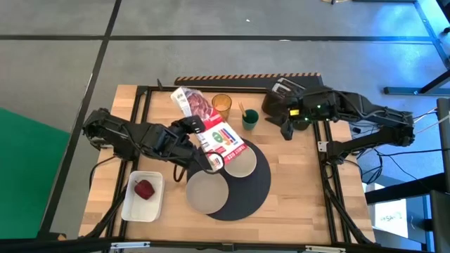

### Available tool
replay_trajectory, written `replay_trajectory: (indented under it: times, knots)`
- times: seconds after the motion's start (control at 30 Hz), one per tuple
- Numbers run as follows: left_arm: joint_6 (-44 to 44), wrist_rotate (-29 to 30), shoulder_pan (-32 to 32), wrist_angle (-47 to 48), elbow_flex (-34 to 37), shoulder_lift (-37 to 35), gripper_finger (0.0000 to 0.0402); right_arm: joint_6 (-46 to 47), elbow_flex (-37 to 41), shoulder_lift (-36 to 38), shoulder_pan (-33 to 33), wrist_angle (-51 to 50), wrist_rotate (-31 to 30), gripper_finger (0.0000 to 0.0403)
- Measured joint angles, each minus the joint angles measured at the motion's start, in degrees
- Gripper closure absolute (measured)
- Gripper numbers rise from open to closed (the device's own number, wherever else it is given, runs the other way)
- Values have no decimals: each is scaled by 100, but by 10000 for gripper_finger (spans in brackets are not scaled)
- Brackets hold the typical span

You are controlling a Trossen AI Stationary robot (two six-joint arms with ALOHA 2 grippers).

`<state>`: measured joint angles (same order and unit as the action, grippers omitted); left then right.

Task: Arrange a breakfast setting
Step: Pour the cereal from the cereal box into the white bowl

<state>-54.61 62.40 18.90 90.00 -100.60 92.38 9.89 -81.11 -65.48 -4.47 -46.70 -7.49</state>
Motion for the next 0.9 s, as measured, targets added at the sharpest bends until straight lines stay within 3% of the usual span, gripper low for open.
replay_trajectory:
  times: [0.43,0.9]
  knots:
    - [-465,615,3,-20,1,-2,401,-170,473,-41,-4,164,63,158]
    - [-908,827,194,-116,5,169,401,-235,486,-41,-7,164,108,158]
